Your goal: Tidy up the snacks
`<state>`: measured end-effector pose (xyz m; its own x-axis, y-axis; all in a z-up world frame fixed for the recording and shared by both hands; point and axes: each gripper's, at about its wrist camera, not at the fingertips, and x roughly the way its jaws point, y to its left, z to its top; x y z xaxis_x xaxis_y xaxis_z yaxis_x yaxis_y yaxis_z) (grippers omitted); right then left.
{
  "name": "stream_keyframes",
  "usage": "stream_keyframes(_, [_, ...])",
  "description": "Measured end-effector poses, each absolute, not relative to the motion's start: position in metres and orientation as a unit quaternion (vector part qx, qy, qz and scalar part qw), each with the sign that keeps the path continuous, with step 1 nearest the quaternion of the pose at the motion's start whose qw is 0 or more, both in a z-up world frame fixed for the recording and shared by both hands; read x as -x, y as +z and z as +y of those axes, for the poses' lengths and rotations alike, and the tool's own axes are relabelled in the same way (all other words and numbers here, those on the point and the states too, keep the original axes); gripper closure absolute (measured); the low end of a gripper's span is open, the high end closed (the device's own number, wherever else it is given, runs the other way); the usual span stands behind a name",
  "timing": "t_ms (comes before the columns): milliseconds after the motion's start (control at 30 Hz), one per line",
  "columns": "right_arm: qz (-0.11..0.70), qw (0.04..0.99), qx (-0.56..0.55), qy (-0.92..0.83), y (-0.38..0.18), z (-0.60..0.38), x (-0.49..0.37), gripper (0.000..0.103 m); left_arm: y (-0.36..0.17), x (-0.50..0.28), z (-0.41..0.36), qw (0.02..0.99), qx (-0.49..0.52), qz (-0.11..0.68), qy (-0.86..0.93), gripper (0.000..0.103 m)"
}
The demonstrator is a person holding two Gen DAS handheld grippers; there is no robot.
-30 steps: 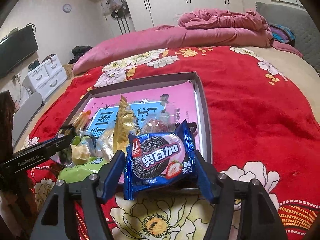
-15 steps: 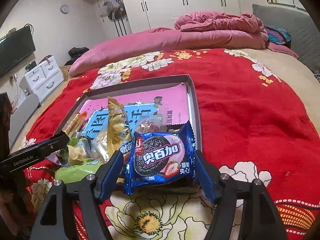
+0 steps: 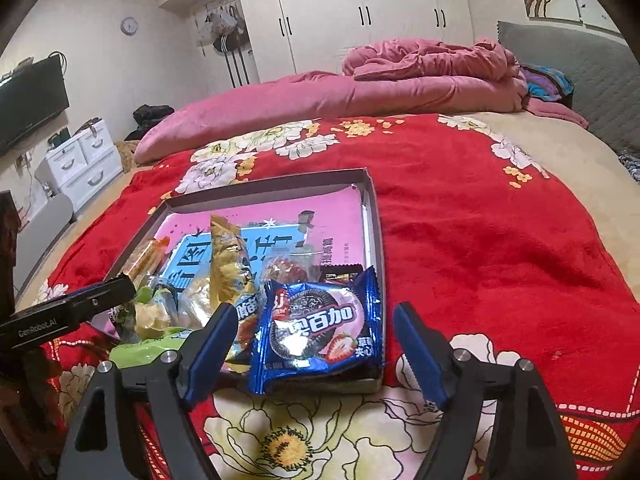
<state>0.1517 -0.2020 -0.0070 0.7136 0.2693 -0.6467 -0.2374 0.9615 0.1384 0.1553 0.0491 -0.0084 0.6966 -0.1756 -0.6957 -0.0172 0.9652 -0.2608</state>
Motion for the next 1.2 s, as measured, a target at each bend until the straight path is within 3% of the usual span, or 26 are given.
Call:
stream_keyframes(400, [0.303, 0.943, 0.004, 0.136, 0.014, -0.196, -0.130, 0.003, 0.004, -0.140, 0.044, 0.924, 0.110, 0.364, -0.044, 0.024])
stream_keyframes(933, [0.388, 0.913, -0.022, 0.123, 0.003, -0.190, -0.074, 0.001, -0.003, -0.065, 0.035, 0.897, 0.114, 0.427, -0.006, 0.023])
stream_keyframes(1200, [0.355, 0.926, -0.007, 0.128, 0.014, -0.188, -0.043, 0.001, -0.003, -0.043, 0.021, 0.895, 0.107, 0.434, -0.019, 0.023])
